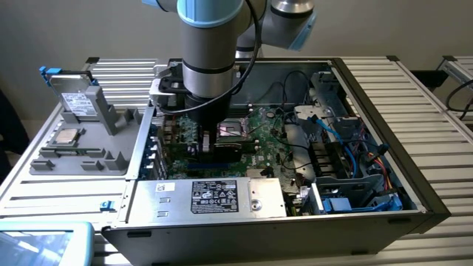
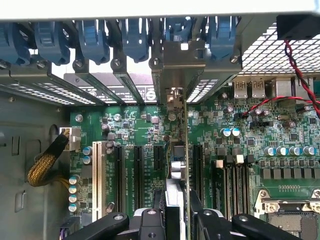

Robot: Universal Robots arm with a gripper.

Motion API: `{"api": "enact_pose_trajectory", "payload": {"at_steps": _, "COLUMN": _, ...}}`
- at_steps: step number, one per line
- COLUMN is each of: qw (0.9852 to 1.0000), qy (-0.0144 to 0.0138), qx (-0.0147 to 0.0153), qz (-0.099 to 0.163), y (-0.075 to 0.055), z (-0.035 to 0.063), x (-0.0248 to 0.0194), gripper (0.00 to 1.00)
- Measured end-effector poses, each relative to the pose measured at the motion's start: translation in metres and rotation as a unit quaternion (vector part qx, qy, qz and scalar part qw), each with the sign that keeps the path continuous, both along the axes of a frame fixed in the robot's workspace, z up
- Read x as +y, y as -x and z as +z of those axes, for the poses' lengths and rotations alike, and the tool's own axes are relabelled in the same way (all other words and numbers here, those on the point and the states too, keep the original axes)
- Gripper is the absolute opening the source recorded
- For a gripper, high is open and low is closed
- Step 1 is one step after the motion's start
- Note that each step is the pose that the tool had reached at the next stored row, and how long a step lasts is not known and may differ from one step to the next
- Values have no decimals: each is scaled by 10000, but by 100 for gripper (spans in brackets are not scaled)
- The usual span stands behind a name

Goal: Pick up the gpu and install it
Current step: 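Insert the gpu into the slot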

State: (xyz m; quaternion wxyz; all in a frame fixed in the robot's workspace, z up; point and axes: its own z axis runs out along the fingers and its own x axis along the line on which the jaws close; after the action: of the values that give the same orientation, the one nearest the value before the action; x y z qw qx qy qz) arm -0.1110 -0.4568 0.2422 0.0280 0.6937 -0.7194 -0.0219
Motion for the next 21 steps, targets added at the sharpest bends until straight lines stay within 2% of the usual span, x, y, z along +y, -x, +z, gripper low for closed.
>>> {"api": "enact_pose_trajectory", "payload": {"at_steps": 6, "qw": 10000, "qy": -1, "qx": -1, "qz": 0, "y": 0, "z": -10, "x": 0, "gripper": 29}}
{"api": "enact_pose_trajectory", "payload": {"at_steps": 10, "qw": 10000, "qy": 15, "qx": -4, "qz": 0, "y": 0, "z": -21, "x": 4, "gripper": 29}}
{"api": "enact_pose_trajectory", "payload": {"at_steps": 21, "qw": 10000, "qy": 16, "qx": -3, "qz": 0, "y": 7, "z": -37, "x": 15, "gripper": 29}}
